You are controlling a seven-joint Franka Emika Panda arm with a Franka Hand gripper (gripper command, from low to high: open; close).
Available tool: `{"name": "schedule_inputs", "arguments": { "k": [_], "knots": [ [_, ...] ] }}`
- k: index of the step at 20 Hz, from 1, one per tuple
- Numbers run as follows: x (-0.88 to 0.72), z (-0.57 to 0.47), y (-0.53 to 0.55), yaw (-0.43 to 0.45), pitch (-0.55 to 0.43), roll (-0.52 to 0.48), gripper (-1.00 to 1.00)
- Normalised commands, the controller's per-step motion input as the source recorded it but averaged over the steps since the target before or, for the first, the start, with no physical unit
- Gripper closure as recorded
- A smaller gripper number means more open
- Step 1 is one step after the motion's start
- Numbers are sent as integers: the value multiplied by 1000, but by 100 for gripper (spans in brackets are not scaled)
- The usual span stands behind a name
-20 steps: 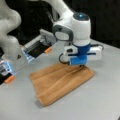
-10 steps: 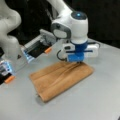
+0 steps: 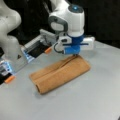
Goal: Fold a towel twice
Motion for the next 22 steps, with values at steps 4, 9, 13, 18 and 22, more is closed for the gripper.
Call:
{"name": "schedule_inputs", "arguments": {
  "k": [4, 9, 13, 18, 22],
  "knots": [
    [-227, -23, 28, -141, 31, 88, 100],
    [-291, -134, 165, -180, 6, 113, 100],
    [-291, -120, 234, -230, 1, 92, 100],
    [-242, -118, 209, -238, -59, 107, 100],
    [-191, -200, 88, -179, -123, 114, -100]
  ]
}}
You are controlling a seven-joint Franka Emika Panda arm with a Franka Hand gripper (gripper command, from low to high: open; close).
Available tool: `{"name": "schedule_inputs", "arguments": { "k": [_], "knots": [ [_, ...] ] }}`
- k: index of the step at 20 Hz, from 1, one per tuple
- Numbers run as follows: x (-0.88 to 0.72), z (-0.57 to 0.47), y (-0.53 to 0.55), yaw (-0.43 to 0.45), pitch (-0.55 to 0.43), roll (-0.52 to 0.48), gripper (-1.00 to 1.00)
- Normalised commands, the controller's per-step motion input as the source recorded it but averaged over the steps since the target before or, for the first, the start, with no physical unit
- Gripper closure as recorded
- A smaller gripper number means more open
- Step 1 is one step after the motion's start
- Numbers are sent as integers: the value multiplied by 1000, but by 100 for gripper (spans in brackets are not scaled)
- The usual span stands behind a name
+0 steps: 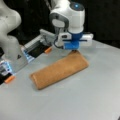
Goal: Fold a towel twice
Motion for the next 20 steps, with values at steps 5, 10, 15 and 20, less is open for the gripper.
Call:
{"name": "schedule_inputs", "arguments": {
  "k": [5, 10, 15, 20],
  "knots": [
    [-158, -207, -67, -109, -179, 104, -100],
    [-133, -154, -175, -42, -227, 71, -100],
    [-138, -54, -152, 0, -168, 52, -100],
    [-226, 207, -154, 21, 5, 52, -100]
  ]
}}
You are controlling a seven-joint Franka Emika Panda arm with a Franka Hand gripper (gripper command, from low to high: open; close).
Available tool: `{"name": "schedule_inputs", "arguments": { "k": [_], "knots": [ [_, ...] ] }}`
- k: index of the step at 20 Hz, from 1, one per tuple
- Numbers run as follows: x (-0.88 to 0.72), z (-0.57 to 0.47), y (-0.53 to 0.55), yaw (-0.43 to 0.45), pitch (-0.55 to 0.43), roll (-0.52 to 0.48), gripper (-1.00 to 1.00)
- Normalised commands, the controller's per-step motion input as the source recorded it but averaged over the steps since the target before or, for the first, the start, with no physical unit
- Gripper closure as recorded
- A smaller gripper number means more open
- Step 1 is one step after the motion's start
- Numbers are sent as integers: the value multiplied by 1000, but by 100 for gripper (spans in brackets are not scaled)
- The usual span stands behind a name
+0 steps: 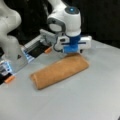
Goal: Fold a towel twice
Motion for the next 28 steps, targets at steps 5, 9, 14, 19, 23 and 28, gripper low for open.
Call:
{"name": "schedule_inputs", "arguments": {
  "k": [5, 9, 14, 19, 23, 28],
  "knots": [
    [-212, 502, -162, -35, 239, -4, -100],
    [133, 520, -97, -84, 289, -13, -100],
    [609, 266, -24, -89, 251, -55, -100],
    [977, 178, 8, -46, 170, -155, -100],
    [1000, 256, 15, -2, 199, -146, -100],
    [884, 139, 32, -16, 298, -178, -100]
  ]
}}
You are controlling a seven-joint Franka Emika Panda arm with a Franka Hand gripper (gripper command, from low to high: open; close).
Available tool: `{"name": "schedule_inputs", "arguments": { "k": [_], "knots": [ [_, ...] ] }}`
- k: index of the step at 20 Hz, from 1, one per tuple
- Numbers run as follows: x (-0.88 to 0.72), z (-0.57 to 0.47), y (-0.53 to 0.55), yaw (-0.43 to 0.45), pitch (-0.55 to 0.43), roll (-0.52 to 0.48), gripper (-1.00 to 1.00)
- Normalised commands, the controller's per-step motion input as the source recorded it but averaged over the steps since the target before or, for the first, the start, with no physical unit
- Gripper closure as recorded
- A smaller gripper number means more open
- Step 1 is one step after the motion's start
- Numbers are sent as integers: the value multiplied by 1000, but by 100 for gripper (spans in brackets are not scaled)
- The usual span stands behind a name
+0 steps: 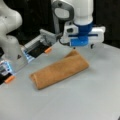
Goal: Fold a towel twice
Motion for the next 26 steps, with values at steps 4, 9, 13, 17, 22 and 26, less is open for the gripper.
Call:
{"name": "schedule_inputs", "arguments": {
  "k": [4, 9, 13, 17, 22, 26],
  "knots": [
    [596, -90, 151, -84, 342, -248, -100],
    [342, -134, 218, -46, 327, -262, -100],
    [168, -73, 247, -42, 282, -243, -100],
    [204, 13, 174, -67, 235, -245, -100],
    [192, -107, 53, -27, 84, -288, -100],
    [169, -198, -31, 12, 4, -312, -100]
  ]
}}
